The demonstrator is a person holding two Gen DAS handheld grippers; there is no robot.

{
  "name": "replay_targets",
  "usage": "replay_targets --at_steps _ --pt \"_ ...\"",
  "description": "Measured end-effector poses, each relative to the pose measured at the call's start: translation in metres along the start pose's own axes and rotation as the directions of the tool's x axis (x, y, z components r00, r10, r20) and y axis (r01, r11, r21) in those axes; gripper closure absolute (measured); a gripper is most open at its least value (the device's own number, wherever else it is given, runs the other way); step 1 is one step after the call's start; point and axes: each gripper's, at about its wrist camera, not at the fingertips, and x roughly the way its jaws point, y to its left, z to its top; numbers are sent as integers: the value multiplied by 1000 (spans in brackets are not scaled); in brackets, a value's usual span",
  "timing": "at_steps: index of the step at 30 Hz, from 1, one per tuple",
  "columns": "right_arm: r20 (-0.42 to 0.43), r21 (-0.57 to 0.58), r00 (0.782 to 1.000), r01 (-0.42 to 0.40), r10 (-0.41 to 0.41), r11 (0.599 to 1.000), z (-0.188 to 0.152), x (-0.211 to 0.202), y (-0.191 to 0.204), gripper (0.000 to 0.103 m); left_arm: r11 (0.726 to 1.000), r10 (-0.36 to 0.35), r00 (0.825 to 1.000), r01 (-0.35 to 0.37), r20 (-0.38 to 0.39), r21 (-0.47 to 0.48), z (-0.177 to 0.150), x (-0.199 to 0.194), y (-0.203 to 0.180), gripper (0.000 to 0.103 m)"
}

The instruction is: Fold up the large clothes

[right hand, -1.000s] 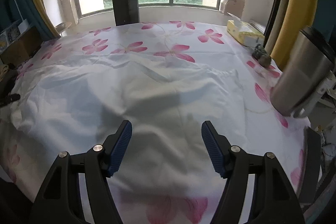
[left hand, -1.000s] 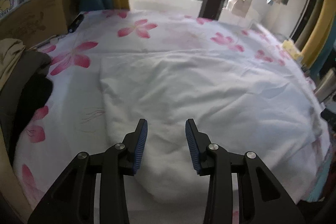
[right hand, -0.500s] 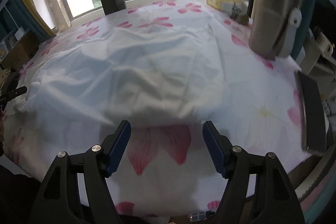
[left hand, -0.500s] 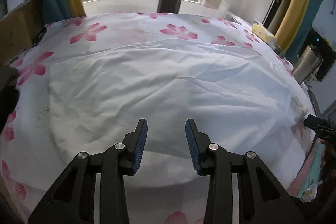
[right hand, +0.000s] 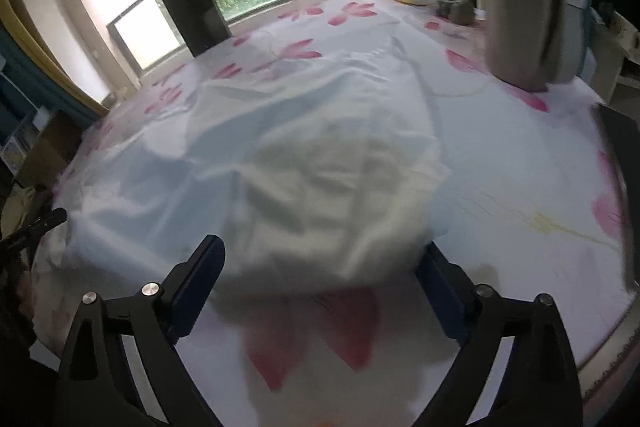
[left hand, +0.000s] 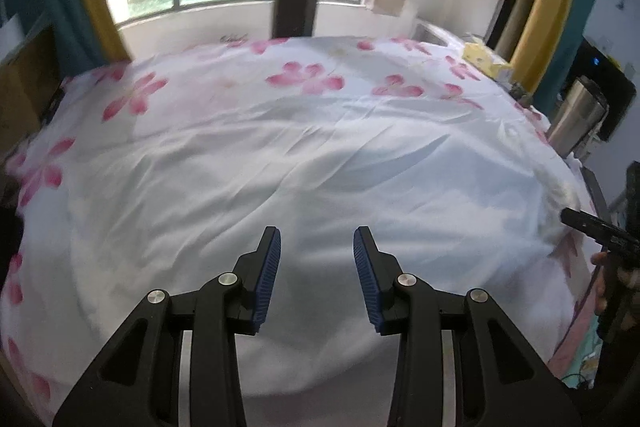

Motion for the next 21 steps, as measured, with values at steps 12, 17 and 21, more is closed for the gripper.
replay_targets --at_steps 12,17,21 --pt "22 46 994 -110 110 993 19 15 1 8 998 -18 997 23 -76 64 24 79 -53 63" --pt "38 60 989 -147 145 987 22 20 3 8 994 9 999 -5 -43 107 20 81 -57 63" --pt "34 37 984 -175 174 984 27 28 12 8 996 -17 999 20 -37 82 26 67 -57 63"
